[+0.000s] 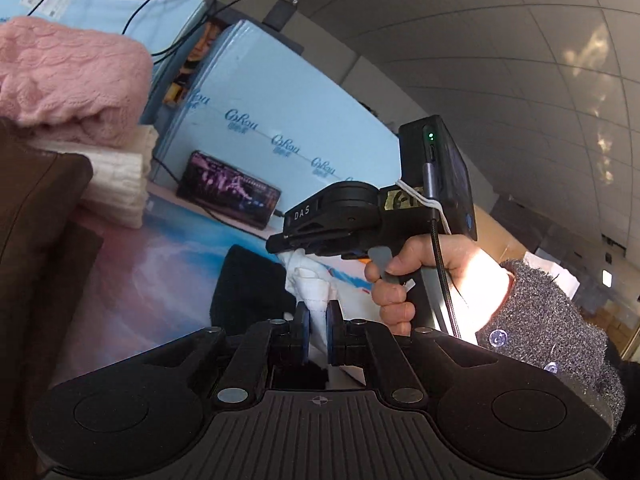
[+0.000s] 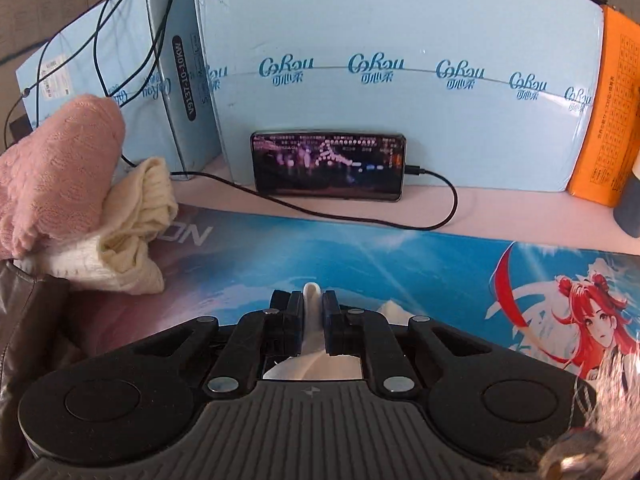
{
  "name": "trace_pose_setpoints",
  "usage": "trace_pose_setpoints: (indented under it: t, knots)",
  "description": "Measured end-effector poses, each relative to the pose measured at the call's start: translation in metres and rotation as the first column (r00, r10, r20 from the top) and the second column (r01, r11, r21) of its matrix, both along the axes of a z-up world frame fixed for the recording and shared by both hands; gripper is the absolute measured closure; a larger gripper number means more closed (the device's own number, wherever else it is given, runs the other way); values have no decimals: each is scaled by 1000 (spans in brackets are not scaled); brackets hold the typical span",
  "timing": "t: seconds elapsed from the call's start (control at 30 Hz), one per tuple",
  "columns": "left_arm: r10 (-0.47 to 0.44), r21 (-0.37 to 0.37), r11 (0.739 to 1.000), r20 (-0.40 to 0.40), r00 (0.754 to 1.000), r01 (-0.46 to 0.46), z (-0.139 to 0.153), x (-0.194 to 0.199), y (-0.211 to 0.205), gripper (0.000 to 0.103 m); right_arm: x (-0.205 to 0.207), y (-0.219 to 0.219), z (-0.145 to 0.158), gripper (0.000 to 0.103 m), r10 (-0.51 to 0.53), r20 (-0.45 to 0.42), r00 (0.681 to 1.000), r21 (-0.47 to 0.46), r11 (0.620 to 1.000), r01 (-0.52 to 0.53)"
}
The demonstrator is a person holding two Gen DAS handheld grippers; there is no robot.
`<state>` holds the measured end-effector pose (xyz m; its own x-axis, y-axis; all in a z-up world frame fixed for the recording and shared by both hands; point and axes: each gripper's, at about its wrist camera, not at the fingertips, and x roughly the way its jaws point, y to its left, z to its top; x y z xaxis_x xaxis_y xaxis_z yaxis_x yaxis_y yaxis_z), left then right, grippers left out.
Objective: Fold clothes
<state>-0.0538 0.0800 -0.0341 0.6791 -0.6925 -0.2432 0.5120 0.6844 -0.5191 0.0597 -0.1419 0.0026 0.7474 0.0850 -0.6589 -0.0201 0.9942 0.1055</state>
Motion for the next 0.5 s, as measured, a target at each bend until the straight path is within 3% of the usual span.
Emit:
trace_pose_setpoints:
  t: [0.03, 0.07, 0.1, 0.13, 0.2, 0.27, 0.33, 0.4, 0.47, 0.5]
  knots:
    - [-8, 0, 1000, -19, 1000, 8, -5, 0, 2, 96, 1, -2, -1, 92, 2, 12, 1000, 35, 999, -2]
    - [-23, 1, 1000, -29, 999, 23, -9, 0, 5, 96, 1, -5, 0, 84, 18, 35, 999, 84, 996, -21]
    - [-34, 4, 999, -37, 999, 34, -14, 1, 10, 96, 0, -7, 4, 75, 32, 58, 998, 107, 994, -38]
    - [-43, 4, 999, -42, 998, 43, -17, 0, 14, 96, 0, -8, 7, 59, 45, 81, 996, 126, 991, -55]
    - [-59, 13, 998, -34, 998, 60, -18, 0, 19, 94, -9, -13, 17, 56, 44, 150, 988, 118, 991, -62]
    - [-61, 31, 998, -20, 998, 61, -16, -1, 23, 92, -19, -23, 25, 45, 60, 175, 983, 135, 987, -84]
    - [-55, 33, 998, -4, 999, 55, -14, -3, 25, 84, -29, -34, 33, 38, 76, 197, 978, 152, 983, -107]
    - [-43, 27, 999, 25, 999, 42, -9, -4, 26, 54, -38, -41, 32, 34, 87, 185, 979, 183, 976, -122]
    - [-43, 23, 999, 49, 998, 42, -6, -4, 23, 30, -44, -45, 28, 33, 104, 158, 982, 213, 968, -136]
    - [-50, 35, 998, 66, 997, 48, -4, -1, 19, 28, -47, -45, 25, 32, 112, 144, 983, 225, 964, -143]
